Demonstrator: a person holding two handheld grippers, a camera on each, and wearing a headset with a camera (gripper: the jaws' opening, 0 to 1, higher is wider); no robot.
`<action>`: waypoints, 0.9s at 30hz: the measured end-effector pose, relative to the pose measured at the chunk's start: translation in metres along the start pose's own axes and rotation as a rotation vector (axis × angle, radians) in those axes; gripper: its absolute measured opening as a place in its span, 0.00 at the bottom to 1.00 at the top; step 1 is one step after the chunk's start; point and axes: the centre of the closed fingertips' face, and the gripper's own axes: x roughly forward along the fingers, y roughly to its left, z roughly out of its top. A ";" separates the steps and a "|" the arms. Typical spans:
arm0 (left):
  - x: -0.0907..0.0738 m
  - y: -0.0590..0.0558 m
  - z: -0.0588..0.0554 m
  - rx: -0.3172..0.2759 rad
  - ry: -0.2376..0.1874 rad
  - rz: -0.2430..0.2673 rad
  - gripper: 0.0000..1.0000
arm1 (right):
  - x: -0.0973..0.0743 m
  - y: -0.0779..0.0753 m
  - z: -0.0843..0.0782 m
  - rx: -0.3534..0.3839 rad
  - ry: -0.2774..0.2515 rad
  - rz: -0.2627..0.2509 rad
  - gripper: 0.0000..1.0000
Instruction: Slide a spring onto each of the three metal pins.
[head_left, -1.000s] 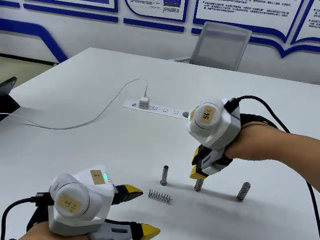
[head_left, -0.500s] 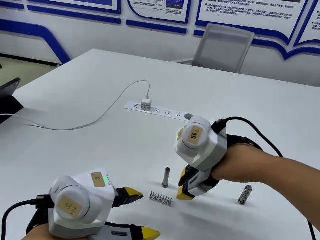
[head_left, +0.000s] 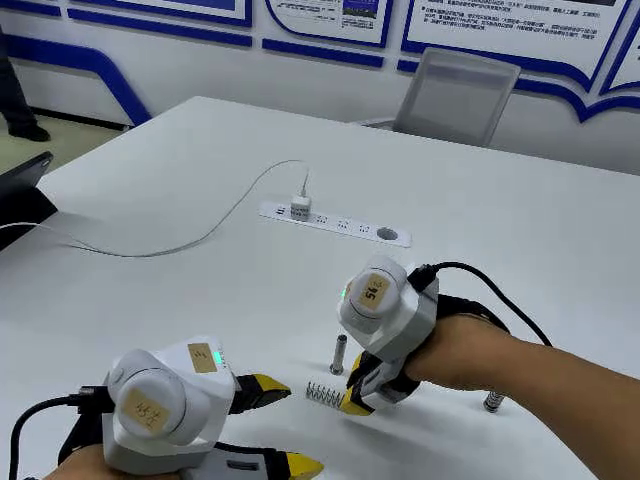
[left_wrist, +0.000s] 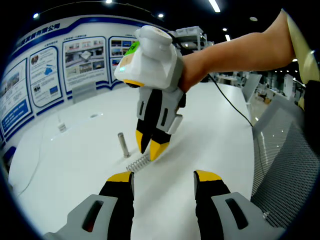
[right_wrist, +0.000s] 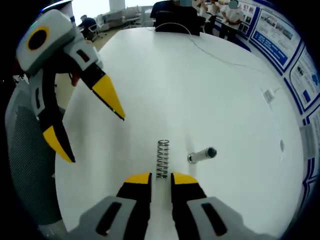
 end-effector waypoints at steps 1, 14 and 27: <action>0.000 0.000 0.000 0.000 0.000 0.001 0.49 | 0.001 0.000 0.000 0.006 0.001 -0.001 0.16; -0.002 0.004 -0.001 -0.001 0.003 0.010 0.48 | 0.009 0.000 -0.002 0.035 0.008 0.005 0.14; -0.003 0.004 -0.001 0.004 0.009 0.011 0.48 | 0.010 0.003 -0.001 0.062 -0.002 0.016 0.12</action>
